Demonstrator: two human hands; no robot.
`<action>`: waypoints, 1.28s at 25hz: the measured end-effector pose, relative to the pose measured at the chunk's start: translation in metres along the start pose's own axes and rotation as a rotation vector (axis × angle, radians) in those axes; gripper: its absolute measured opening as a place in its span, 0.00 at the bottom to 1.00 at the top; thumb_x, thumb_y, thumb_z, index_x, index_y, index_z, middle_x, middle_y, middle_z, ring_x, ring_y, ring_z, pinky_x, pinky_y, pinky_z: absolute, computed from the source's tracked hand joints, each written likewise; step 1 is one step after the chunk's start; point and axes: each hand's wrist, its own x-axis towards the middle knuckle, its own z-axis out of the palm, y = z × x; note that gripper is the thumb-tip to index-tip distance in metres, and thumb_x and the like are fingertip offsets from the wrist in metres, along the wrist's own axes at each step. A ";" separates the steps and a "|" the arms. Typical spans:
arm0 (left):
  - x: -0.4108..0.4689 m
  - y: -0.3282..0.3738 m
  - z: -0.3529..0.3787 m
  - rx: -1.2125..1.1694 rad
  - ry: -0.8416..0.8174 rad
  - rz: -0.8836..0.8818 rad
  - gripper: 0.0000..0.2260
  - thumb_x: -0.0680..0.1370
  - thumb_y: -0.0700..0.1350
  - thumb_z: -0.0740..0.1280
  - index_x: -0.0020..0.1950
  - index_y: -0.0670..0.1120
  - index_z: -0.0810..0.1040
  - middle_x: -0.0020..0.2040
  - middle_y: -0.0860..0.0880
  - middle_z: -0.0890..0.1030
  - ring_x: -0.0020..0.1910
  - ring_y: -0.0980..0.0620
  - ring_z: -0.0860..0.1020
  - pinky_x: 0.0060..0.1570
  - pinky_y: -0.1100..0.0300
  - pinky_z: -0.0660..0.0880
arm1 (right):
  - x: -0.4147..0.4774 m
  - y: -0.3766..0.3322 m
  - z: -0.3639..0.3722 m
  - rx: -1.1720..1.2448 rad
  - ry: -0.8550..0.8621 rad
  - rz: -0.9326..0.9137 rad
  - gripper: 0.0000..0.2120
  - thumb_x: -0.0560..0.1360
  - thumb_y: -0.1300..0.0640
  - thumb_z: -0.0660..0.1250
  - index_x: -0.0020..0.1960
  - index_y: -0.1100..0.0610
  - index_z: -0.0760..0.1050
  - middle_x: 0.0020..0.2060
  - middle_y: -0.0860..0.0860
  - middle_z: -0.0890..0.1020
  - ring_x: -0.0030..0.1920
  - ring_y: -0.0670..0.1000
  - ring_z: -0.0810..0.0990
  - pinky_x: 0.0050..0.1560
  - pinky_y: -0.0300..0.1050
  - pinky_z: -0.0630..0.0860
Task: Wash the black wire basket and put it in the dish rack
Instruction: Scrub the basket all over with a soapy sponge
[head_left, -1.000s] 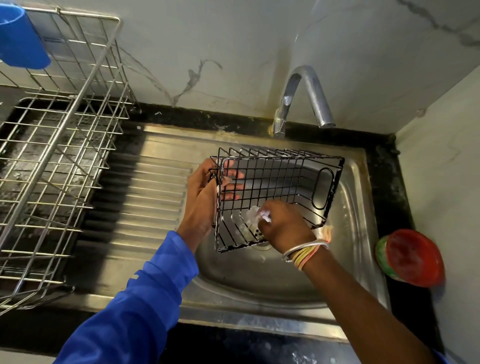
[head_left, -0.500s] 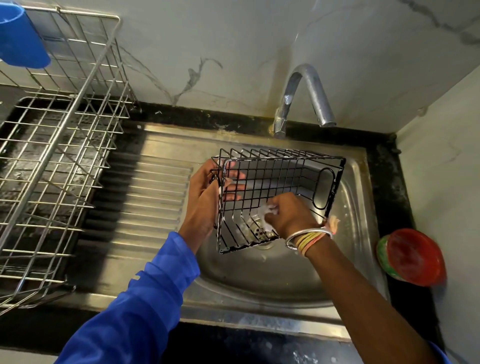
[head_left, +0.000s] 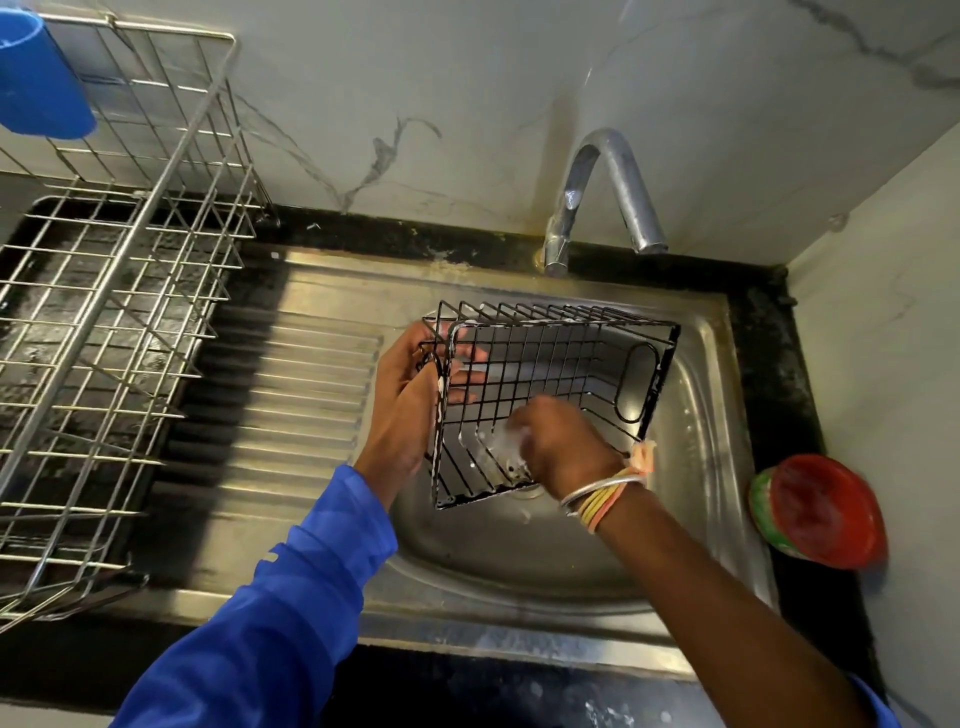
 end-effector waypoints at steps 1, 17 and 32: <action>-0.001 0.002 -0.001 -0.019 0.009 -0.017 0.10 0.77 0.39 0.65 0.57 0.42 0.79 0.53 0.38 0.84 0.53 0.31 0.82 0.51 0.38 0.81 | 0.002 0.017 -0.003 -0.020 0.051 0.053 0.16 0.75 0.68 0.63 0.59 0.57 0.79 0.58 0.56 0.78 0.59 0.55 0.76 0.60 0.46 0.72; 0.010 0.008 -0.005 0.080 -0.047 0.018 0.09 0.81 0.34 0.60 0.58 0.40 0.78 0.53 0.38 0.84 0.52 0.37 0.85 0.51 0.38 0.82 | -0.002 0.043 -0.007 0.162 0.084 0.066 0.08 0.75 0.62 0.67 0.50 0.60 0.83 0.45 0.51 0.83 0.46 0.49 0.80 0.50 0.40 0.74; 0.003 0.009 0.001 0.057 -0.028 0.055 0.08 0.80 0.35 0.62 0.54 0.40 0.78 0.53 0.33 0.82 0.52 0.30 0.82 0.50 0.33 0.81 | 0.015 0.027 0.000 0.208 0.198 0.181 0.05 0.71 0.58 0.72 0.45 0.58 0.83 0.41 0.53 0.84 0.38 0.48 0.80 0.38 0.36 0.74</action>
